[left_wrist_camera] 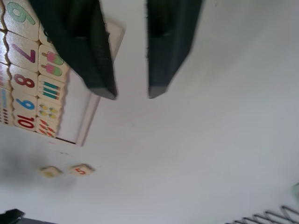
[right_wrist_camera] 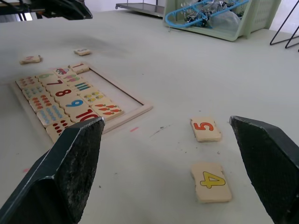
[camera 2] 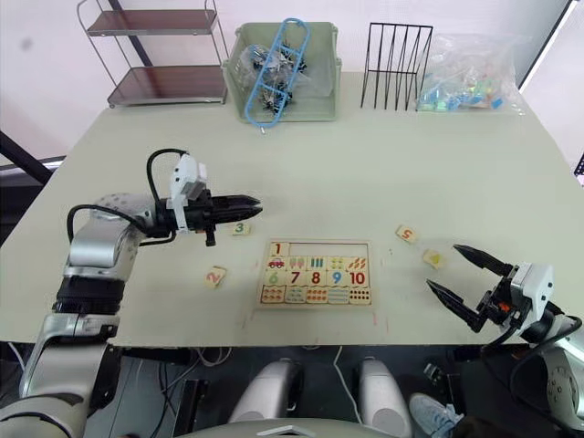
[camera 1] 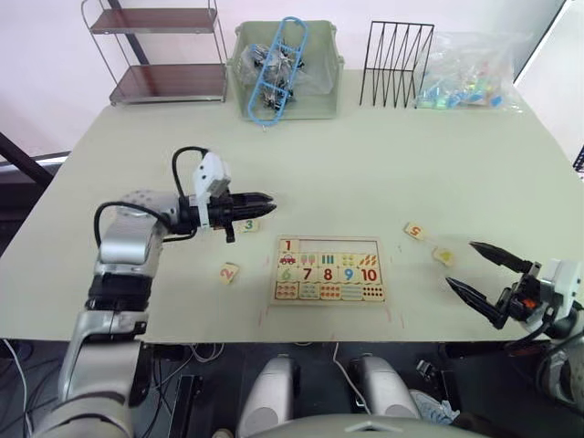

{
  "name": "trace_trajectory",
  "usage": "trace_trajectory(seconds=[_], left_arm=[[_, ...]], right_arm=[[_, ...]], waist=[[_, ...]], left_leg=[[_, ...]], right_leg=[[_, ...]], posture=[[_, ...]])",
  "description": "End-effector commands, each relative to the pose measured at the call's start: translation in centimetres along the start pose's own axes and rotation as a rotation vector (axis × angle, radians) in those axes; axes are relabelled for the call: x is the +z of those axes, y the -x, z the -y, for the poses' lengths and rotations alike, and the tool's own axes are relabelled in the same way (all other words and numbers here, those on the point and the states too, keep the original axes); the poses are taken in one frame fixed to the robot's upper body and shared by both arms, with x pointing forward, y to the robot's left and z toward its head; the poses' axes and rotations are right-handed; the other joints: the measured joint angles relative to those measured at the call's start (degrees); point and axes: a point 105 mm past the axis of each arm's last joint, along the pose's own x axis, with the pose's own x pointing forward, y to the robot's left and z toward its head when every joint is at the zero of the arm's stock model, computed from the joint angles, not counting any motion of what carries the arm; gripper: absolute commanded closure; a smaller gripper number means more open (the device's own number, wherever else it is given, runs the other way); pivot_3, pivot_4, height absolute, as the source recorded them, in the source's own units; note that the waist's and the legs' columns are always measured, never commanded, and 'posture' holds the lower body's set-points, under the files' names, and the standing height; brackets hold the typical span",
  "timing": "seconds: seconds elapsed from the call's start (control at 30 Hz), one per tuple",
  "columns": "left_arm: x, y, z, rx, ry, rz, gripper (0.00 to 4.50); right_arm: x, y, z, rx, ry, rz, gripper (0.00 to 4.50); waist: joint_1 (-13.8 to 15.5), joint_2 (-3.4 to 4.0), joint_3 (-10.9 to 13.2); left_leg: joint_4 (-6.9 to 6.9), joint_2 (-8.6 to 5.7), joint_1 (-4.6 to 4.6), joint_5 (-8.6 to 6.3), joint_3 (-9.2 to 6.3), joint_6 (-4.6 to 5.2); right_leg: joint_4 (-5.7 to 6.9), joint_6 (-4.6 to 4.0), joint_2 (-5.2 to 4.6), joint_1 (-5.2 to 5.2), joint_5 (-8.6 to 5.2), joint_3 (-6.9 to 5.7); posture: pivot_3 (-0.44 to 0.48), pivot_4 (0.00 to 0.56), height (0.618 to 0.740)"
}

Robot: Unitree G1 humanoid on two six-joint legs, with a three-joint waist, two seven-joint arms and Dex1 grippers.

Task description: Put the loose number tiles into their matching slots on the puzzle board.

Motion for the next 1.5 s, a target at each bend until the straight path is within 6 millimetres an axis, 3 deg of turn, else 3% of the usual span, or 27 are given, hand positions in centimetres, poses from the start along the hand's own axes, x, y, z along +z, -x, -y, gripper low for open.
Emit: trace_trajectory(seconds=[0.03,0.13,0.17,0.53,0.93,1.2,1.5], left_arm=[[1.6,1.6,-0.2,0.077,-0.028,0.058,1.56],[0.5,3.0,-0.2,0.184,0.0,0.058,0.07],[0.1,3.4,0.0,0.208,0.011,0.06,0.02],[-3.7,8.0,2.1,0.431,0.105,0.012,0.02],[-6.6,11.8,7.1,0.457,0.21,0.002,0.02],[-7.8,11.9,9.5,0.497,0.212,-0.005,0.02],[-8.2,11.3,10.1,0.508,0.218,0.006,0.02]], right_arm=[[0.7,0.2,0.8,-0.029,0.009,0.015,0.0],[0.3,0.5,1.8,-0.067,0.013,-0.006,0.0],[0.3,0.7,2.0,-0.075,0.013,-0.01,0.0],[-0.2,2.1,2.6,-0.114,0.007,-0.04,0.0],[-1.0,3.9,2.0,-0.136,-0.002,-0.051,0.0],[-2.1,5.5,0.9,-0.188,-0.033,-0.052,0.0],[-2.9,5.9,0.5,-0.196,-0.032,-0.051,0.0]], waist=[[0.0,0.0,0.0],[0.02,0.02,-0.01],[0.02,0.02,-0.01],[-0.02,0.04,-0.02],[0.22,0.07,-0.05],[0.18,0.08,-0.08],[0.09,0.09,-0.09]], left_leg=[[0.0,0.0,0.0,0.0,0.01,0.0],[0.0,0.0,0.01,0.0,0.03,0.0],[-0.01,0.0,0.02,0.0,0.03,0.0],[-0.04,0.01,0.03,-0.01,0.03,0.0],[-0.08,0.08,0.02,-0.01,0.06,0.0],[-0.09,0.11,0.03,-0.03,0.09,0.03],[-0.1,0.17,0.08,-0.04,0.22,0.03]], right_leg=[[0.0,0.0,-0.01,0.0,0.0,0.0],[-0.01,0.0,-0.05,0.0,0.0,0.01],[-0.01,0.0,-0.07,0.0,0.0,0.01],[-0.03,-0.02,-0.31,0.0,0.0,0.03],[-0.24,-0.05,-0.37,0.04,-0.02,0.04],[-0.32,-0.22,-0.37,0.09,-0.12,0.08],[-0.34,-0.23,-0.29,0.09,-0.14,0.08]], posture=[[0.0,0.15,0.739],[0.0,0.15,0.739],[0.0,0.15,0.739],[0.0,0.15,0.739],[0.0,0.15,0.739],[0.0,0.15,0.739],[0.0,0.15,0.739]])
